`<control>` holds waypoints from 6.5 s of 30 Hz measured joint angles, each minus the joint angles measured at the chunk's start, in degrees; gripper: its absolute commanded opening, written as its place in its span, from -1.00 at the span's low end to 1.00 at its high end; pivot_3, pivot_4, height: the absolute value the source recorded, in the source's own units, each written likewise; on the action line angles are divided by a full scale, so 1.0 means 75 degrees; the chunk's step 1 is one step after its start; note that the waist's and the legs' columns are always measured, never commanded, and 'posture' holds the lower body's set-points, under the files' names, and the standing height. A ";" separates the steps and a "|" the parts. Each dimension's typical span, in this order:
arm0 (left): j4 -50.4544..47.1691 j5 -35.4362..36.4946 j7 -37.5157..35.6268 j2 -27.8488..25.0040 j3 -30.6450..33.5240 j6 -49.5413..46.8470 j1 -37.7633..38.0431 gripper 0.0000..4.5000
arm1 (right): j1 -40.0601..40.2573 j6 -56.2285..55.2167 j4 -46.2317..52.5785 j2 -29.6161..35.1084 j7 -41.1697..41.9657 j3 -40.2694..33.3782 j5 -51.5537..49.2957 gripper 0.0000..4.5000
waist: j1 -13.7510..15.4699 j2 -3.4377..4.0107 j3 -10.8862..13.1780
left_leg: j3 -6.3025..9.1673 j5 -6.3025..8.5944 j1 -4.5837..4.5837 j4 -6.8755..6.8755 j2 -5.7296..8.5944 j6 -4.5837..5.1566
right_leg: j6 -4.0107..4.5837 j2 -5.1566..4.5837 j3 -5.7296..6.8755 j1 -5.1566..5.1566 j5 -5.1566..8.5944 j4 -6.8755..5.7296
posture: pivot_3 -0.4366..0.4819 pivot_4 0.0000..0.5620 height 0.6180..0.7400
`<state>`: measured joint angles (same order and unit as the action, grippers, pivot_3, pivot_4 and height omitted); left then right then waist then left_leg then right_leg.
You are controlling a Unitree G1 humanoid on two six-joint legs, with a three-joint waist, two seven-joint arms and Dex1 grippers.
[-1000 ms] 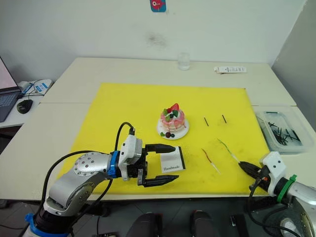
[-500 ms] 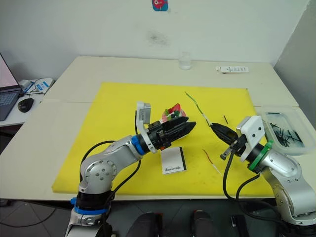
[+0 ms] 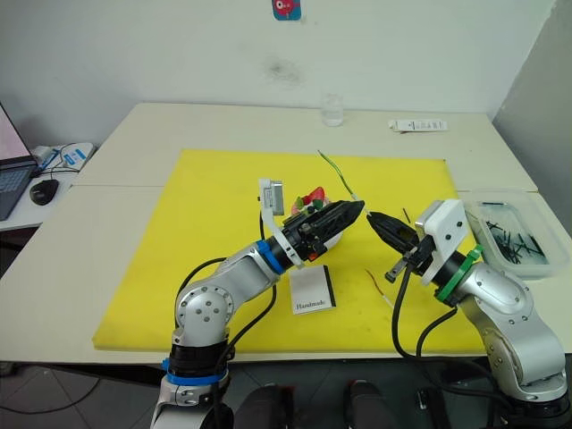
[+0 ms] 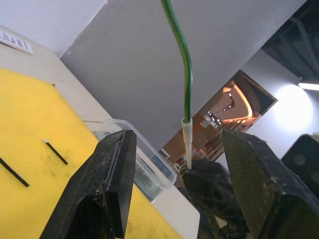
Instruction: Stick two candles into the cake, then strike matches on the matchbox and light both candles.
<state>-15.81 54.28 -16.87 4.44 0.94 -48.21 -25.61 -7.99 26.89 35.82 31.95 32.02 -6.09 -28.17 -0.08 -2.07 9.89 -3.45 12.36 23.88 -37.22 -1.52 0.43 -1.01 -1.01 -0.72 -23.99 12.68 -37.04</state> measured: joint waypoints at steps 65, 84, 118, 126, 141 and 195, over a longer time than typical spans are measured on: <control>0.0140 0.0216 -0.1340 -0.3802 0.0883 -0.0166 -0.0904 -1.00 | -0.1616 0.2184 -0.0020 -0.0202 -0.0490 0.1008 -0.0452 0.53 | -0.0173 -0.0010 0.0007 | 0.0013 0.0000 -0.0002 0.0031 -0.0020 0.0000 | 0.0037 0.0020 0.0013 -0.0020 0.0015 -0.0006 | -0.05 -0.47 1.00; 0.3018 -0.2232 -0.3376 -0.4184 0.0264 0.1339 -0.1658 -1.00 | -0.2936 0.3112 -0.0333 -0.0837 -0.1248 0.1899 0.0077 0.53 | -0.0018 -0.0011 0.0008 | 0.0006 0.0002 0.0031 0.0027 -0.0021 -0.0003 | 0.0023 -0.0019 0.0033 -0.0033 0.0026 0.0003 | -0.05 -0.47 1.00; 0.4274 -0.3444 -0.4107 -0.3388 0.0139 0.2209 -0.1849 -1.00 | -0.2426 0.3162 -0.0128 -0.0924 -0.1335 0.1900 0.0570 0.53 | -0.0023 -0.0011 0.0008 | 0.0006 0.0002 0.0032 0.0026 -0.0018 -0.0003 | 0.0021 -0.0015 0.0035 -0.0032 0.0025 0.0004 | -0.05 -0.47 1.00; 0.4315 -0.3613 -0.4162 -0.3254 0.0139 0.2456 -0.1909 -1.00 | -0.2426 0.3166 -0.0128 -0.0944 -0.1344 0.1900 0.0593 0.53 | -0.0023 -0.0011 0.0008 | 0.0006 0.0002 0.0033 0.0026 -0.0017 -0.0003 | 0.0021 -0.0015 0.0036 -0.0032 0.0025 0.0004 | -0.05 -0.47 1.00; 0.4135 -0.4441 -0.4193 -0.3231 -0.0223 0.3962 -0.1210 -1.00 | -0.2400 0.3158 -0.0128 -0.0947 -0.1344 0.1892 0.0654 0.53 | -0.0020 -0.0011 0.0008 | 0.0005 0.0002 0.0029 0.0026 -0.0019 -0.0003 | 0.0022 -0.0020 0.0032 -0.0030 0.0025 0.0004 | -0.05 -0.47 1.00; -0.1544 -0.3383 -0.5173 -0.5356 -0.0533 0.2460 0.1608 0.60 | 0.2603 0.0318 -0.0125 0.0576 0.0642 -0.0035 0.0959 0.55 | -0.0007 -0.0011 0.0008 | 0.0005 0.0003 -0.0005 0.0026 -0.0023 -0.0004 | 0.0073 -0.0034 0.0028 -0.0007 0.0052 0.0003 | -0.05 -0.47 1.00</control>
<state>-27.39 28.91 -55.67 -35.73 -3.06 -29.76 -13.55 11.53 29.28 34.89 36.28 36.83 -6.35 -20.98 -0.14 -2.15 9.95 -3.41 12.38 23.84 -37.02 -1.70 0.40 -0.47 -1.27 -0.51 -24.05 13.07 -37.02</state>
